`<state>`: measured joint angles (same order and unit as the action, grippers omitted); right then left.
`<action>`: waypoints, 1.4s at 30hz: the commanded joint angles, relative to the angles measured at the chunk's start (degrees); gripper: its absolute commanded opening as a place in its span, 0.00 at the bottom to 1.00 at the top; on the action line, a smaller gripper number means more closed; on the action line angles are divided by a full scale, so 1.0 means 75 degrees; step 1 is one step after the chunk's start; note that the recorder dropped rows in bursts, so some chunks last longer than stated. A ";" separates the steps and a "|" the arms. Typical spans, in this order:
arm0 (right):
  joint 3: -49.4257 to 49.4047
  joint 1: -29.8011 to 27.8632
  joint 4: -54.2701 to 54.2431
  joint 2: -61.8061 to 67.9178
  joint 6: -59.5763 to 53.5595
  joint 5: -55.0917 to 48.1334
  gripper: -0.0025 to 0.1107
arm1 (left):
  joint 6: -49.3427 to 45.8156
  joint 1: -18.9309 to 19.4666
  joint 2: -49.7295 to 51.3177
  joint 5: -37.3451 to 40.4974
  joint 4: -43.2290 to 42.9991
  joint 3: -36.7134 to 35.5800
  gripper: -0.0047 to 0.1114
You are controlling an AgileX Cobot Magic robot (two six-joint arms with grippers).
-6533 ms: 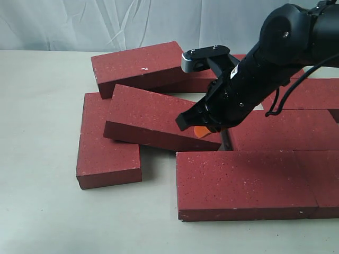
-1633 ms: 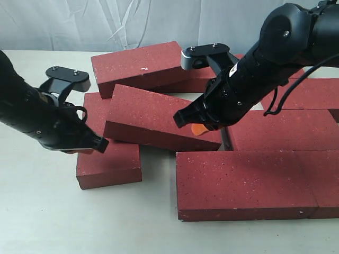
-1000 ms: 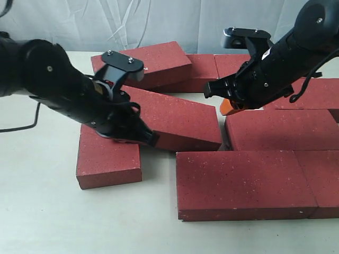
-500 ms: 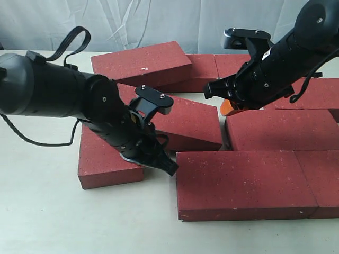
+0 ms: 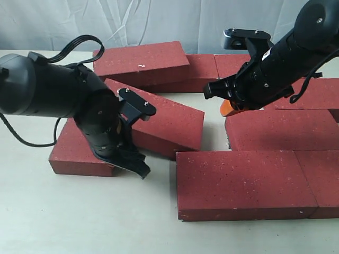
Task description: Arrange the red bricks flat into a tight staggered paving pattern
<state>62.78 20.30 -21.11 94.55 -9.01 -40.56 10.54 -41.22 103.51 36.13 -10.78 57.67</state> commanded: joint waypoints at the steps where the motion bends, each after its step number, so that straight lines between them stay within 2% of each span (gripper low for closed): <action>1: 0.0039 -0.0035 0.0030 -0.0004 -0.0042 -0.0062 0.02 | 0.0535 0.0253 -0.0435 0.0238 -0.0640 -0.0075 0.04; 4: 0.0039 -0.0035 0.0030 -0.0004 -0.0059 -0.0137 0.02 | 0.0535 0.0742 -0.0548 0.0234 -0.0656 -0.0311 0.04; 9: 0.0039 -0.0035 0.0065 -0.0004 -0.0059 -0.0136 0.02 | 0.0535 0.1910 -0.0568 0.0197 -0.1025 -0.1025 0.04; 16: 0.0039 -0.0035 0.0081 -0.0004 -0.0059 -0.0136 0.02 | 0.0599 0.3429 -0.0960 0.0361 -0.1356 -0.1070 0.04; 19: 0.0039 -0.0035 0.0082 -0.0004 -0.0059 -0.0121 0.02 | 0.0599 0.3576 -0.1092 0.0361 -0.1176 -0.1070 0.04; 28: 0.0039 -0.0035 0.0082 -0.0004 -0.0059 -0.0121 0.02 | 0.0599 0.3577 -0.2259 0.0304 -0.1313 -0.1070 0.04; 34: 0.0039 -0.0035 0.0082 -0.0004 -0.0059 -0.0121 0.02 | 0.0599 0.3577 -0.3054 0.0375 -0.2198 -0.1070 0.04; 38: 0.0039 -0.0035 0.0082 -0.0004 -0.0059 -0.0121 0.02 | 0.0968 0.3590 -0.3040 0.0045 -0.2917 -0.1070 0.04; 42: 0.0039 -0.0035 0.0082 -0.0004 -0.0059 -0.0121 0.02 | 0.0989 0.3752 -0.2618 -0.0662 -0.2971 -0.1070 0.04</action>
<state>62.78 20.30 -21.11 94.55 -9.14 -41.35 17.00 -13.88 81.89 34.55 -32.27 49.88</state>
